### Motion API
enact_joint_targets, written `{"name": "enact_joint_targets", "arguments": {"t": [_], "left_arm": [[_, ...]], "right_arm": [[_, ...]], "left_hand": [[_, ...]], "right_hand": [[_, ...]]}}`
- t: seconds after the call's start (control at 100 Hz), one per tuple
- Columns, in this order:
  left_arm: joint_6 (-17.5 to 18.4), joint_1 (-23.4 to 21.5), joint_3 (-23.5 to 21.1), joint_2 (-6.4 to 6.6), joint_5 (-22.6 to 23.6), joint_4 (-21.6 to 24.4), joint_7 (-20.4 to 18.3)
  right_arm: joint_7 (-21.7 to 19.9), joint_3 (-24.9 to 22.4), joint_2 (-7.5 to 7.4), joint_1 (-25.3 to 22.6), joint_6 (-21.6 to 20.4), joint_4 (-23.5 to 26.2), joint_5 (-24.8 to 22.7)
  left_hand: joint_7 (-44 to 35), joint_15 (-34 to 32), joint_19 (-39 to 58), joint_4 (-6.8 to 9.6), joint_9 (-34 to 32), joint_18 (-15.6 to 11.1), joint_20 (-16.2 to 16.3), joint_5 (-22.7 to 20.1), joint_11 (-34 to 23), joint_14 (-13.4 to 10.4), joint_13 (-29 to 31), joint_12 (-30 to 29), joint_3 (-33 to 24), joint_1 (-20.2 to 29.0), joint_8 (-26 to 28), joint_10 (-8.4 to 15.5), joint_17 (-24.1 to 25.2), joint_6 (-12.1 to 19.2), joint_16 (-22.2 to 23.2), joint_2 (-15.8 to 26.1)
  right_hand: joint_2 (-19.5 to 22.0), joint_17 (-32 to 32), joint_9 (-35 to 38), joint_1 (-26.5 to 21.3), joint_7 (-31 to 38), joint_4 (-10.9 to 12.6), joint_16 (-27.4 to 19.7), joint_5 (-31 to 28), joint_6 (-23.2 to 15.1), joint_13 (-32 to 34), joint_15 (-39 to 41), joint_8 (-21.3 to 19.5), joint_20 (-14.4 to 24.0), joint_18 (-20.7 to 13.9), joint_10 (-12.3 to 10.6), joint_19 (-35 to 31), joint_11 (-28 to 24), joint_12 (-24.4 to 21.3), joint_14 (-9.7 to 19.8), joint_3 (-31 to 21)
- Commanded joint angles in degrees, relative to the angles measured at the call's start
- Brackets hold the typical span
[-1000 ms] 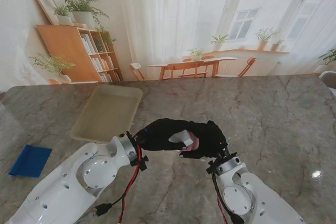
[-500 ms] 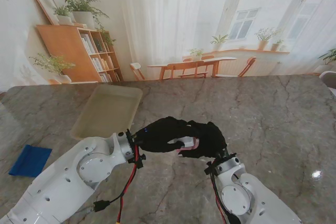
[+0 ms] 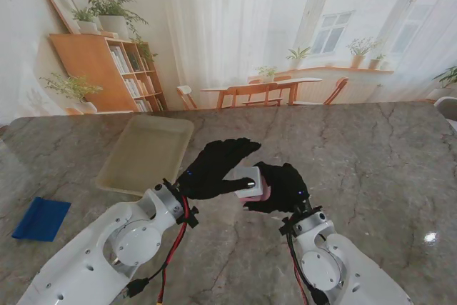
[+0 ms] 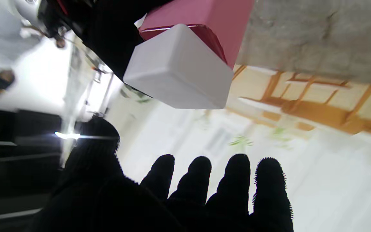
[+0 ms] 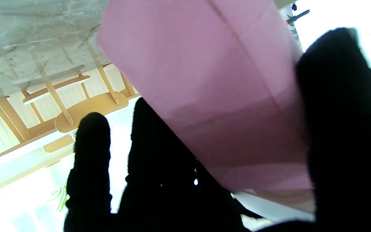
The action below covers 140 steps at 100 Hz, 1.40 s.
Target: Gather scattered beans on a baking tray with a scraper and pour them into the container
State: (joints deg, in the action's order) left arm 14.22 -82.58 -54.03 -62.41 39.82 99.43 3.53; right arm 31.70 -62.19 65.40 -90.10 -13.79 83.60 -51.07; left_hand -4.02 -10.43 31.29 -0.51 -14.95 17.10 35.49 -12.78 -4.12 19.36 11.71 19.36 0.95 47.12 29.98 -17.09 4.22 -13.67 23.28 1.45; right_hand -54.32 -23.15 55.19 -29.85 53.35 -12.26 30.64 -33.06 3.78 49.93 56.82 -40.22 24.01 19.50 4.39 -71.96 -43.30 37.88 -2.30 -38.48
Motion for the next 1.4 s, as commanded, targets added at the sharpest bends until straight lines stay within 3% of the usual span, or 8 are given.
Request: {"name": "enact_joint_targets", "arguments": {"t": [0.0,0.17,0.49,0.76,1.0,1.18,1.27,1.39], "left_arm": [[-0.9,-0.9,1.4,-1.09,0.6,0.4,0.4],[-13.3,-0.7,4.2,-1.36,-1.7,2.9,-2.7],[-20.8,1.3,7.8,-1.5,-3.2,3.9,-5.6],[-21.2,4.4,10.6,-0.96,-0.7,2.3,-8.0],[-15.4,5.9,10.8,-0.86,-0.6,0.5,-7.8],[-11.7,6.7,10.8,-1.29,0.3,-1.3,-4.9],[-10.2,7.0,10.9,-1.2,0.9,-1.6,-4.7],[-6.7,7.0,10.3,-0.74,2.7,-1.8,-4.7]], "right_arm": [[-0.4,0.2,-0.13,0.1,0.2,0.3,-0.2],[0.4,0.4,-0.34,0.2,0.6,0.4,-1.6],[0.3,0.5,-0.85,-0.2,2.4,1.3,-3.7],[-0.6,0.5,-1.15,-0.6,3.7,2.0,-4.6],[-0.9,0.4,-1.05,-0.6,3.7,1.9,-4.1],[-0.7,0.3,-0.97,-0.5,3.3,1.6,-3.8],[-0.6,0.3,-0.89,-0.5,3.1,1.5,-3.5],[-0.7,0.3,-0.72,-0.5,2.9,1.4,-2.7]], "left_hand": [[0.0,-2.5,4.8,-1.25,-2.4,1.6,7.1,1.7,-0.5,1.9,2.0,2.2,1.3,-1.9,0.2,-1.8,0.4,-1.8,4.2,4.6],[-0.2,-11.0,21.7,-1.06,-8.7,5.4,19.3,-0.9,-1.8,7.3,9.4,6.3,1.3,-7.0,-0.5,-5.9,-5.4,-5.7,17.3,7.2],[-0.9,-20.7,33.7,-0.78,-12.4,9.4,25.6,-4.3,-2.5,11.1,13.3,8.6,0.8,-5.7,-1.4,-9.2,-10.9,-9.7,28.3,3.2],[-2.7,-27.7,39.1,0.27,-13.6,2.8,26.3,-7.6,-3.9,5.7,15.8,10.5,0.1,8.4,0.5,-7.3,-16.4,-11.4,33.7,-7.4],[-4.5,-28.1,36.3,2.5,-14.9,-5.6,18.2,-10.7,-5.4,-2.8,19.9,12.1,-3.7,21.3,3.1,-4.2,-24.4,-9.3,31.5,-14.8],[-12.1,-22.6,32.1,0.98,-21.6,-6.8,12.8,-17.4,-11.2,-5.9,23.4,19.6,-13.2,25.0,13.5,0.9,-26.2,-1.6,31.9,-20.1],[-17.8,-21.7,30.8,-0.38,-25.0,-7.4,12.9,-18.8,-11.9,-5.2,23.0,38.3,-15.9,26.0,25.8,3.9,-24.9,2.5,32.2,-23.4],[-20.8,-20.2,29.1,-1.11,-26.2,-8.0,12.6,-19.2,-11.4,-7.3,23.3,39.7,-16.4,25.6,27.5,6.4,-23.0,6.3,30.9,-24.6]], "right_hand": [[9.4,0.9,4.7,-12.4,2.4,2.4,1.1,-0.5,-3.2,1.5,3.8,-0.4,1.2,0.9,-7.6,-1.5,-8.9,2.4,2.5,-17.4],[9.2,1.4,4.6,-13.0,2.4,2.5,1.1,-0.6,-2.1,1.3,4.4,-0.5,1.5,1.6,-6.7,-2.0,-9.3,2.0,1.8,-17.3],[8.2,2.2,4.7,-14.5,1.9,2.7,0.8,-1.3,-0.1,1.4,6.1,-0.6,2.4,3.2,-4.3,-3.2,-10.2,1.1,-0.2,-17.5],[7.7,1.9,4.9,-14.7,1.4,2.7,0.5,-1.9,0.5,1.7,7.6,-1.1,2.9,3.5,-3.7,-3.6,-10.7,0.6,-0.6,-17.9],[7.8,1.7,4.9,-14.4,1.1,2.6,0.3,-1.9,0.2,1.8,7.6,-1.4,2.9,3.1,-4.0,-3.4,-10.7,0.5,-0.3,-17.9],[8.0,1.5,4.8,-13.9,1.0,2.6,0.2,-1.8,-0.5,1.8,7.4,-1.5,2.8,2.7,-4.8,-3.3,-10.6,0.5,0.4,-17.9],[8.0,1.1,4.9,-13.8,1.0,2.6,0.2,-1.8,-0.7,1.9,7.3,-1.6,2.7,2.5,-5.0,-3.1,-10.6,0.6,0.7,-17.9],[8.1,1.1,4.9,-13.6,1.0,2.6,0.2,-1.8,-1.0,1.9,7.2,-1.5,2.7,2.4,-5.2,-3.0,-10.5,0.6,0.8,-17.9]]}}
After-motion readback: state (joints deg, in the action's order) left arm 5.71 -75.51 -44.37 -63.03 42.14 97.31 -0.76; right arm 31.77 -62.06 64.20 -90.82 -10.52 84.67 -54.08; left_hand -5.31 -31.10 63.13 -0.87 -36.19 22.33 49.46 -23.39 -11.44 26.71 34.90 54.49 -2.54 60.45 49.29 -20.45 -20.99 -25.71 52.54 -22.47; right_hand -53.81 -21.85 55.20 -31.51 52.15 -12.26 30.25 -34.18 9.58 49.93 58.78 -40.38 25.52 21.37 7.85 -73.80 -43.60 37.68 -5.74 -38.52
